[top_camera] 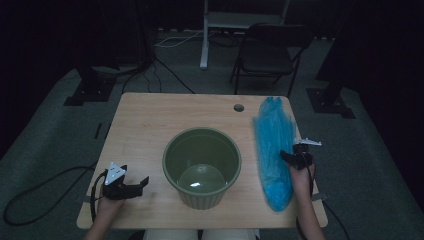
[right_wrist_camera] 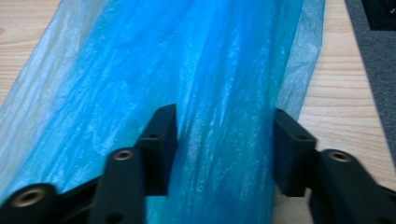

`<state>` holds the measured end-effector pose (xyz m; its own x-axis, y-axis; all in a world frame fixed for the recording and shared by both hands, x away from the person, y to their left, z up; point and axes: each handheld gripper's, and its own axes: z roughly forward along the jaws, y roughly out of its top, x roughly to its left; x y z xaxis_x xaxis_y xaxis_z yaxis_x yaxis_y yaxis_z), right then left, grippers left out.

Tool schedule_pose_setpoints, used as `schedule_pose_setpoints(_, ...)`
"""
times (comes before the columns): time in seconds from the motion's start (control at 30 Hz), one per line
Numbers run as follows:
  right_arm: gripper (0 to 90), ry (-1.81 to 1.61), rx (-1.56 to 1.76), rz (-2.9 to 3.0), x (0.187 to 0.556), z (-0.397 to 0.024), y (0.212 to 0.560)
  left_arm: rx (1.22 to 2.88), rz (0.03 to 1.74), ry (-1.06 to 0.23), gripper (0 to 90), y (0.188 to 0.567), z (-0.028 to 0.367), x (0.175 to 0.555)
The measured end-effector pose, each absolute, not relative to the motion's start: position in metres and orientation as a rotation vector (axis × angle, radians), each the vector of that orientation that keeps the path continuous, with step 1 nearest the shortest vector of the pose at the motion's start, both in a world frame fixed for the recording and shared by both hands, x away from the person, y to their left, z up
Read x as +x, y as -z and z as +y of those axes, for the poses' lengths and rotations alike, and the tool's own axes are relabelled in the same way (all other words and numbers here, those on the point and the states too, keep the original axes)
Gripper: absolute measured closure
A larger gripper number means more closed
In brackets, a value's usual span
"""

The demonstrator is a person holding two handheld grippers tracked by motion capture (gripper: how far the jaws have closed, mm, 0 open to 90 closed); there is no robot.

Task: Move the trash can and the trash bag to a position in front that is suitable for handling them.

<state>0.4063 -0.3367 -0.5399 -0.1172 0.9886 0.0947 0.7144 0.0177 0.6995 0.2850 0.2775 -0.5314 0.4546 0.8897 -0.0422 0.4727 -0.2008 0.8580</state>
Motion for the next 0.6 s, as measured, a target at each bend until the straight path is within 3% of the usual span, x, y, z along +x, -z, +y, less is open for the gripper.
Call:
schedule_pose_setpoints(0.17,74.8,-0.809,1.69,1.904,0.401,-0.328,0.539,1.827,1.156,-0.603,1.5,0.531,0.278,0.284)
schedule_pose_setpoints(0.27,83.9,-0.8,1.639,1.955,0.395,-0.32,0.538,1.832,1.154,-0.605,1.5,0.531,0.277,0.284)
schedule_pose_setpoints(0.6,88.3,-0.944,1.566,2.067,0.354,-0.296,0.537,1.827,1.155,-0.609,1.5,0.532,0.276,0.282)
